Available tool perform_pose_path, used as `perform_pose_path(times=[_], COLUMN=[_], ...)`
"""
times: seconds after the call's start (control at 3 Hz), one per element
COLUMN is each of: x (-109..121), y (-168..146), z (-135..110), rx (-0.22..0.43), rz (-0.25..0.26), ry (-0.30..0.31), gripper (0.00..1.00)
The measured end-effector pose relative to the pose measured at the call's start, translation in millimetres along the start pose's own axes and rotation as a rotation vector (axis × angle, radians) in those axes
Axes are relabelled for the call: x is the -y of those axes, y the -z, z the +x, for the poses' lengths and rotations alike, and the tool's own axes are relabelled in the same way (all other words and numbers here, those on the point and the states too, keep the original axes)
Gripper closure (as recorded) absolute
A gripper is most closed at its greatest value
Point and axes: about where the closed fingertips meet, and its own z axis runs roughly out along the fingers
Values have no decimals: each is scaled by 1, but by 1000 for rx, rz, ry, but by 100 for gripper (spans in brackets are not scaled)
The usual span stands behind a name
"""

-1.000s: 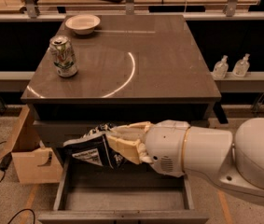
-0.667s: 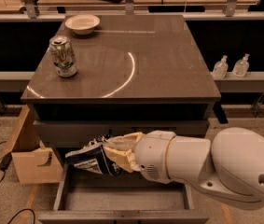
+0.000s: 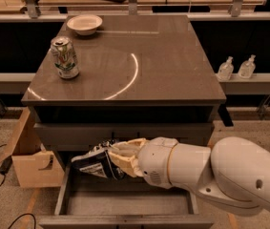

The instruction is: Place blue chip bag into middle drawer

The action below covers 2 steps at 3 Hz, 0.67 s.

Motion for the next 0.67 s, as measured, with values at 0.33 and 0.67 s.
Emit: perform_pose_path(times=[0.33, 0.67], x=[26, 44], y=[-23, -47], z=[33, 69], rx=[9, -6], rz=[14, 3], ry=[18, 4], gripper=[100, 100])
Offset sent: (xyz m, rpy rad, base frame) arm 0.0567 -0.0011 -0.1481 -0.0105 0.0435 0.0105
